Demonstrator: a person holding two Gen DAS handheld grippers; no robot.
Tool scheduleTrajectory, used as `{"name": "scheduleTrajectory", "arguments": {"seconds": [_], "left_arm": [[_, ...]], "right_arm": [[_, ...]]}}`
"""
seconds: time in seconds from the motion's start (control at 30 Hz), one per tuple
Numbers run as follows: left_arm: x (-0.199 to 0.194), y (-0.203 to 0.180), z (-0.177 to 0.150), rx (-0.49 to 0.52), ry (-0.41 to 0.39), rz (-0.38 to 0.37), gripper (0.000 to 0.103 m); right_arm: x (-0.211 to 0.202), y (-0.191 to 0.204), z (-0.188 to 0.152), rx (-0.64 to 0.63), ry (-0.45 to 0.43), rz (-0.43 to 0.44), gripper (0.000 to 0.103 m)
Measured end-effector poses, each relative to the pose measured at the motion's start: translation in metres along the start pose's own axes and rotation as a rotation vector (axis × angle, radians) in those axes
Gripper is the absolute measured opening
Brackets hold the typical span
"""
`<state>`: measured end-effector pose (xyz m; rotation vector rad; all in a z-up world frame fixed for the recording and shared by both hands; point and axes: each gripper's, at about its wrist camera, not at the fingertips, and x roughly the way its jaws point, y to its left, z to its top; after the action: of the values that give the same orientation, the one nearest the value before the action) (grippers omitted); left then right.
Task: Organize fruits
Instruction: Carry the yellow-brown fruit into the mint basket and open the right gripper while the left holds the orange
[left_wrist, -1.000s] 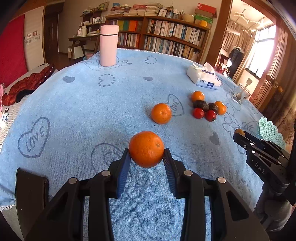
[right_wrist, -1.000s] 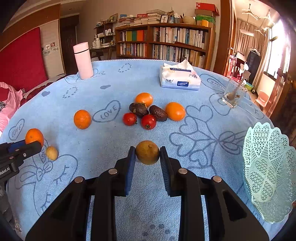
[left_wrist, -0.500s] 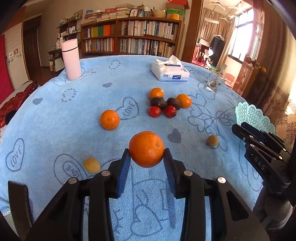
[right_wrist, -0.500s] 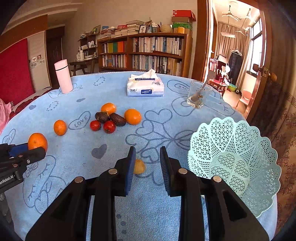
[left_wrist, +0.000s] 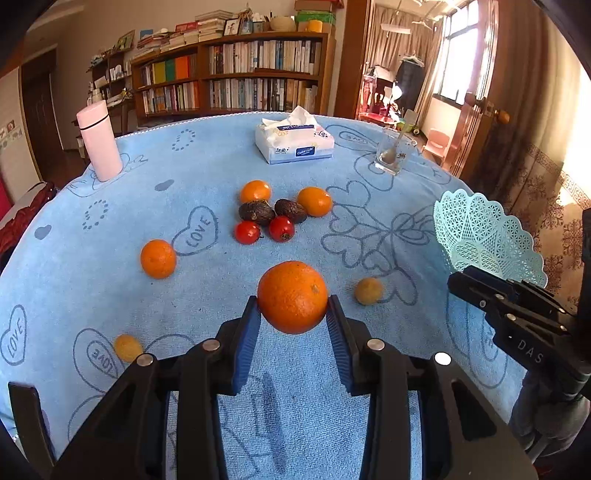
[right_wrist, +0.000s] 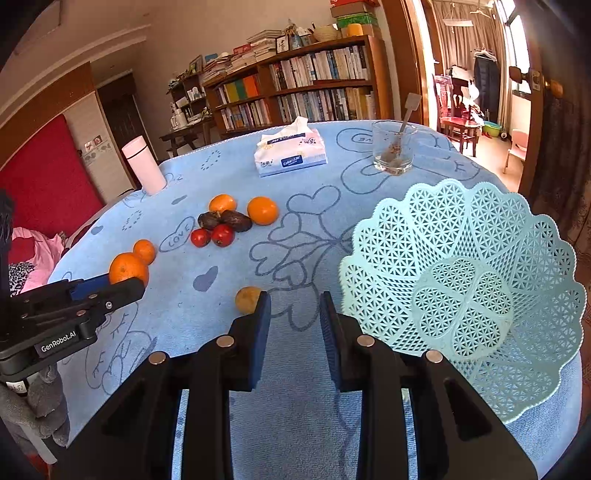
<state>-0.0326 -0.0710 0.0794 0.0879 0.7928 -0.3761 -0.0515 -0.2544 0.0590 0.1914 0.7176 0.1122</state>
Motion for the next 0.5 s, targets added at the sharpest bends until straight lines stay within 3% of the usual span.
{"name": "scheduleTrajectory", "arguments": {"seconds": [0.13, 0.3, 0.5], "left_arm": [[-0.006, 0.005, -0.002, -0.006, -0.008, 0.002, 0.037], [-0.012, 0.017, -0.007, -0.028, -0.013, -0.003, 0.037], [-0.013, 0.03, -0.014, -0.057, -0.006, -0.015, 0.037]], "right_arm": [[0.03, 0.028, 0.002, -0.073, 0.077, 0.039, 0.028], [0.073, 0.033, 0.005, -0.032, 0.18, 0.056, 0.031], [0.094, 0.034, 0.008, -0.027, 0.202, 0.016, 0.031]]}}
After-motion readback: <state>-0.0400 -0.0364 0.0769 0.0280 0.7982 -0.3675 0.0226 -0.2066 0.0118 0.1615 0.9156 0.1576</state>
